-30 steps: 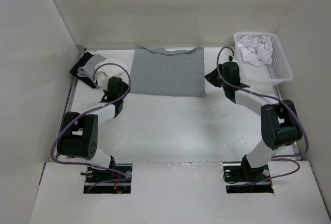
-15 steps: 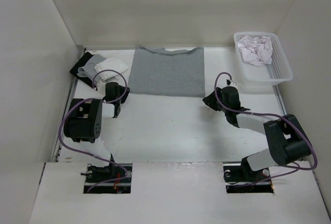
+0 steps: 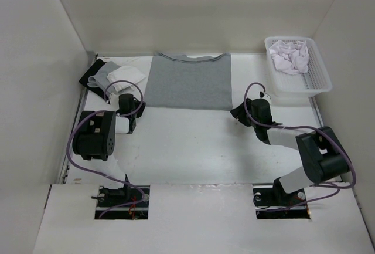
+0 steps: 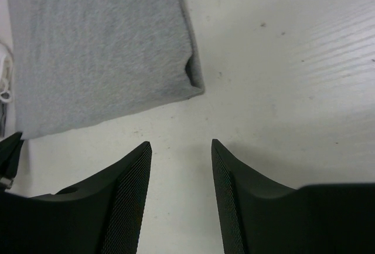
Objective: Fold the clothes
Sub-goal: Fold the tank top
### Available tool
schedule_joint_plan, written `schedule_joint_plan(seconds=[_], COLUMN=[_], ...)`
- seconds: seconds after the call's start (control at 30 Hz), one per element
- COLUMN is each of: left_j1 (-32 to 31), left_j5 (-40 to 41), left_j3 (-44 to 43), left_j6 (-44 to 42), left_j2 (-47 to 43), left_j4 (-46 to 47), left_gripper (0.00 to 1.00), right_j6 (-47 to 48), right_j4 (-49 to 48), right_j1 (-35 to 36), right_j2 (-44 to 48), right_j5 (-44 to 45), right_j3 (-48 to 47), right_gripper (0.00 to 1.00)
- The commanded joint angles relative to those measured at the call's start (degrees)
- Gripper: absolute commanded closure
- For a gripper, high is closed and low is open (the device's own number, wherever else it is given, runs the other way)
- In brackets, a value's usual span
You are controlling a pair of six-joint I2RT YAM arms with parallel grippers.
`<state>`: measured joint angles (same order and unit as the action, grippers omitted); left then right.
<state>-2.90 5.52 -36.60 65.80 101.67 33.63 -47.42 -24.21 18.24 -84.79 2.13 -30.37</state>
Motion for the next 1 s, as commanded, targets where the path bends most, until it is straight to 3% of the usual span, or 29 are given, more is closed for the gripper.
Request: schedule_joint_plan(seconds=[0.0, 0.23, 0.4, 0.97], left_j1=[0.1, 0.6, 1.0, 0.9], left_j5=[0.4, -0.9, -0.9, -1.1], left_j3=[2.7, 4.4, 4.9, 3.6], left_j6=[-0.6, -0.6, -0.6, -0.3], left_j2=[-5.1, -4.4, -4.2, -3.8], left_j4=[0.6, 1.7, 1.7, 2.8], left_gripper=[0.97, 0.97, 0.97, 0.99], right_j6=[-1.7, -5.1, -9.5, -13.5], right_j4=[0.6, -0.8, -1.3, -5.3], right_j1=[-0.8, -1.1, -1.5, -1.8], right_j2=[-2.3, -9.6, -14.3, -18.9], right_j5=[3.2, 2.0, 2.9, 3.2], right_j3=[-2.9, -7.9, -10.4, -12.5], right_gripper=[0.49, 0.49, 0.55, 1.00])
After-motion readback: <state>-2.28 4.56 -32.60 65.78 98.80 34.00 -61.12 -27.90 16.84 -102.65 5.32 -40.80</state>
